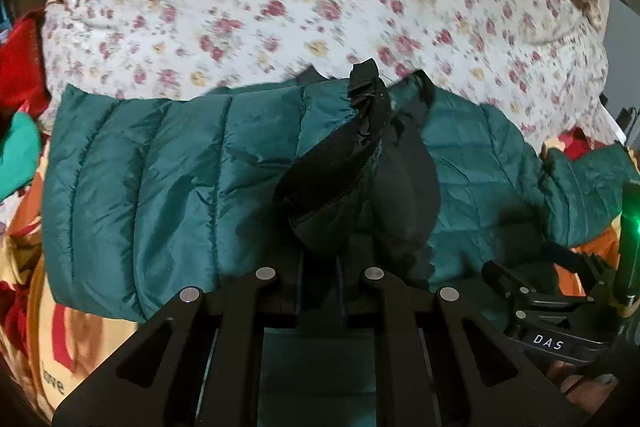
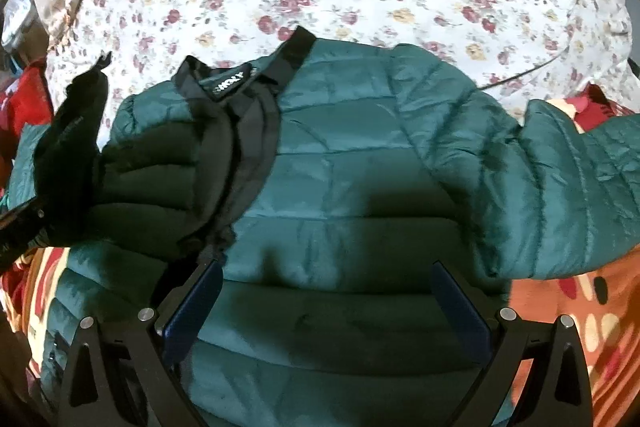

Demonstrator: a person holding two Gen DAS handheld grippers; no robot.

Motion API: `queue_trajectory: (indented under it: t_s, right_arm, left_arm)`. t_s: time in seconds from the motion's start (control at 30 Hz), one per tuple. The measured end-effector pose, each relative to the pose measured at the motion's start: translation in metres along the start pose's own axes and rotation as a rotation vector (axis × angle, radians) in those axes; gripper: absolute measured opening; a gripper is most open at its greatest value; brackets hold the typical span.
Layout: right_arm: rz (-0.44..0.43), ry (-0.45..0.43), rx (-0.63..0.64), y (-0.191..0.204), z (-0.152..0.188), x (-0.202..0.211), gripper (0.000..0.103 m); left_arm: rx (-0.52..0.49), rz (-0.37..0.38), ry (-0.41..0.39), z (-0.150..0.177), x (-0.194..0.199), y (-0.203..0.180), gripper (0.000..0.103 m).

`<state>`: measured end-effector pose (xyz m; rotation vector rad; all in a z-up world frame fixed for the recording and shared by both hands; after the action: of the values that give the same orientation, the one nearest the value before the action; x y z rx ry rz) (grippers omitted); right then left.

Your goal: Fold large clothes

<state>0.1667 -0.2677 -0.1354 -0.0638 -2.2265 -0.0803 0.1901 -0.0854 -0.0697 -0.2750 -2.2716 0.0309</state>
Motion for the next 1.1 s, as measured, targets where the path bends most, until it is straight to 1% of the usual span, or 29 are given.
queue_trajectory:
  t_s: [0.2,0.37,0.57,0.73,0.77,0.8,0.83,0.87,0.9,0.97,1.07,1.1]
  right_arm:
    - [-0.002,0.003,-0.023,-0.014,0.001,0.002,0.103]
    - [-0.010,0.006,-0.034,-0.018,0.003,0.001,0.103]
    - [-0.013,0.023,-0.041,-0.021,0.009,-0.003,0.103]
    - [-0.012,0.036,-0.063,-0.027,0.012,-0.004,0.103]
    - [-0.017,0.042,-0.077,-0.029,0.012,-0.004,0.103]
    - [-0.020,0.045,-0.086,-0.030,0.013,-0.004,0.103]
    - [-0.021,0.049,-0.093,-0.031,0.013,-0.003,0.103]
    - [-0.020,0.050,-0.096,-0.032,0.014,-0.003,0.103]
    - [-0.019,0.050,-0.097,-0.033,0.014,-0.002,0.103]
    - [-0.020,0.051,-0.097,-0.032,0.014,0.001,0.103]
    - [-0.034,0.042,-0.101,-0.029,0.012,0.008,0.103]
    - [-0.040,0.039,-0.102,-0.027,0.011,0.010,0.103]
  left_arm:
    - [-0.019,0.003,0.047,0.012,-0.026,-0.019,0.011]
    - [-0.034,-0.007,0.085,0.024,-0.045,-0.026,0.011]
    - [-0.036,-0.010,0.128,0.038,-0.062,-0.030,0.011]
    - [-0.061,-0.019,0.136,0.043,-0.066,-0.035,0.012]
    - [-0.065,-0.020,0.136,0.044,-0.066,-0.035,0.017]
    - [-0.068,-0.014,0.140,0.045,-0.065,-0.037,0.025]
    - [-0.065,-0.002,0.149,0.047,-0.063,-0.038,0.030]
    - [-0.058,0.012,0.156,0.048,-0.060,-0.039,0.039]
    - [-0.050,0.024,0.157,0.049,-0.055,-0.039,0.042]
    - [-0.048,0.039,0.143,0.047,-0.043,-0.040,0.046]
    - [-0.066,0.029,0.087,0.041,-0.011,-0.031,0.058]
    - [-0.065,0.028,0.065,0.038,0.002,-0.025,0.059]
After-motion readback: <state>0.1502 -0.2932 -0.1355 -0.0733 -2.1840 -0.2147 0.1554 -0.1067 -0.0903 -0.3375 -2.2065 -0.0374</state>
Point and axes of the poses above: each gripper's, at about its wrist camera, not at the fingertips, and x roughly against the way its jaws point, y to its left, z to its underside, the point moved 10 cm from there along -x, roughly the way its jaws point, and after that the axes turned 6 degrees about z, right-handed, at the moved point
